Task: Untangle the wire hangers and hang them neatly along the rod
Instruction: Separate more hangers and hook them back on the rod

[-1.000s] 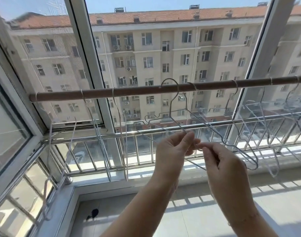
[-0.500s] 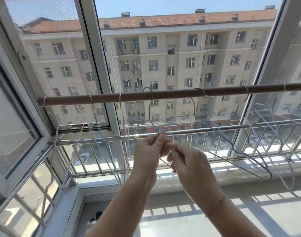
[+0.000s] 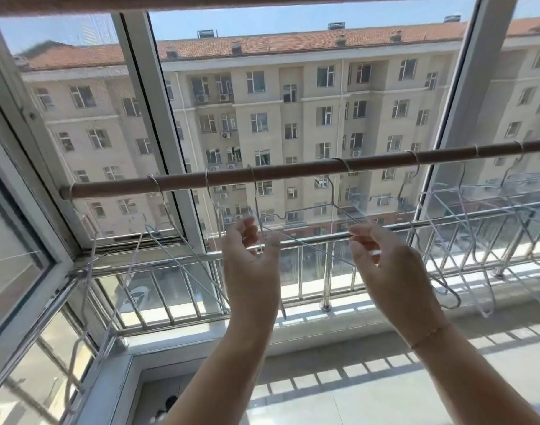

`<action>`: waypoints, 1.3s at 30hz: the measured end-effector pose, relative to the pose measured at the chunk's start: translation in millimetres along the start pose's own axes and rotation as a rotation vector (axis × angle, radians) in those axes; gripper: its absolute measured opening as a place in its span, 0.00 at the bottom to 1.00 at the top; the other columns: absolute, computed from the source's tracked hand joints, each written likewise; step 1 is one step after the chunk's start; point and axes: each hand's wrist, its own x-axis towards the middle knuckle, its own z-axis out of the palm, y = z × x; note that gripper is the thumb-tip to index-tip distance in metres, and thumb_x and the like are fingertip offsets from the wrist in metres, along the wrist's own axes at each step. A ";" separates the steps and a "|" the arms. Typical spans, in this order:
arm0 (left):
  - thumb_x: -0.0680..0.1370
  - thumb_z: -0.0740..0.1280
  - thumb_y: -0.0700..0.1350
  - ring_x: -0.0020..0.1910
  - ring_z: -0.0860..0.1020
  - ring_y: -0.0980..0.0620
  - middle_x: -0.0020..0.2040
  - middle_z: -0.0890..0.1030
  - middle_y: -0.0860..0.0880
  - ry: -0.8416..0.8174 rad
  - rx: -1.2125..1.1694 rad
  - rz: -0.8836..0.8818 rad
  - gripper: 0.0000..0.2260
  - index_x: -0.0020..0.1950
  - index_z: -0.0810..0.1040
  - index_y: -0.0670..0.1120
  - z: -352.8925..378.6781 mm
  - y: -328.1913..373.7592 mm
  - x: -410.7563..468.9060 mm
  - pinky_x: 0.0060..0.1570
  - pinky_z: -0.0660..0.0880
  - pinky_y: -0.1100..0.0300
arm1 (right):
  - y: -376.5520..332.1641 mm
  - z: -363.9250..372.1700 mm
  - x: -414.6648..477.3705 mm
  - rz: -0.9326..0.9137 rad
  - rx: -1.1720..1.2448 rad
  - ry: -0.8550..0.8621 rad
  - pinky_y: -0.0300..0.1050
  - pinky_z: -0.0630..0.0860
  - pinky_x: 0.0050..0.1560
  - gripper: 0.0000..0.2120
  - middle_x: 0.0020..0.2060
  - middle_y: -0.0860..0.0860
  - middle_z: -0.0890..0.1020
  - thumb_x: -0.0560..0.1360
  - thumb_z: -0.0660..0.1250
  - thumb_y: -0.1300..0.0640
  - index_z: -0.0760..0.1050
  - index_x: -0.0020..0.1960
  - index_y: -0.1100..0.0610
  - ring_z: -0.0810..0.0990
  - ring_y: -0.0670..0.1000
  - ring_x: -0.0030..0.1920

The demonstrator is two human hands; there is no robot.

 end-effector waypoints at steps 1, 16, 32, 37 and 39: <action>0.76 0.66 0.45 0.53 0.76 0.57 0.52 0.76 0.51 -0.047 -0.019 0.054 0.14 0.61 0.71 0.48 5.8 7.6 -0.3 0.52 0.74 0.64 | 8.5 -7.2 6.8 0.018 -0.034 0.029 0.46 0.78 0.52 0.12 0.49 0.55 0.82 0.75 0.64 0.62 0.76 0.58 0.60 0.80 0.51 0.48; 0.78 0.64 0.39 0.38 0.75 0.50 0.39 0.78 0.45 -0.259 -0.271 -0.546 0.06 0.50 0.78 0.38 156.7 11.4 -7.6 0.42 0.73 0.59 | 87.6 -41.9 9.9 0.202 -0.111 -0.369 0.42 0.75 0.39 0.09 0.35 0.50 0.82 0.78 0.59 0.57 0.76 0.54 0.53 0.81 0.49 0.37; 0.80 0.58 0.37 0.31 0.73 0.54 0.39 0.81 0.47 -0.208 -0.186 -0.419 0.08 0.48 0.77 0.41 169.1 7.2 8.4 0.31 0.72 0.65 | 92.6 -29.0 28.8 0.128 0.240 -0.367 0.38 0.70 0.34 0.08 0.25 0.44 0.72 0.76 0.63 0.56 0.78 0.52 0.55 0.71 0.42 0.28; 0.78 0.59 0.34 0.33 0.74 0.52 0.40 0.81 0.45 -0.254 -0.121 -0.527 0.17 0.66 0.68 0.46 151.8 -23.6 -4.3 0.37 0.72 0.60 | 99.5 -15.7 1.8 0.204 0.235 -0.507 0.40 0.72 0.34 0.07 0.28 0.47 0.76 0.75 0.63 0.52 0.78 0.48 0.53 0.73 0.44 0.29; 0.77 0.60 0.35 0.33 0.74 0.52 0.42 0.82 0.44 -0.310 -0.077 -0.586 0.21 0.70 0.65 0.44 139.9 -38.2 -11.5 0.38 0.71 0.59 | 104.8 -9.5 -7.2 0.261 0.256 -0.558 0.46 0.77 0.41 0.08 0.31 0.48 0.80 0.76 0.62 0.50 0.77 0.46 0.53 0.78 0.46 0.34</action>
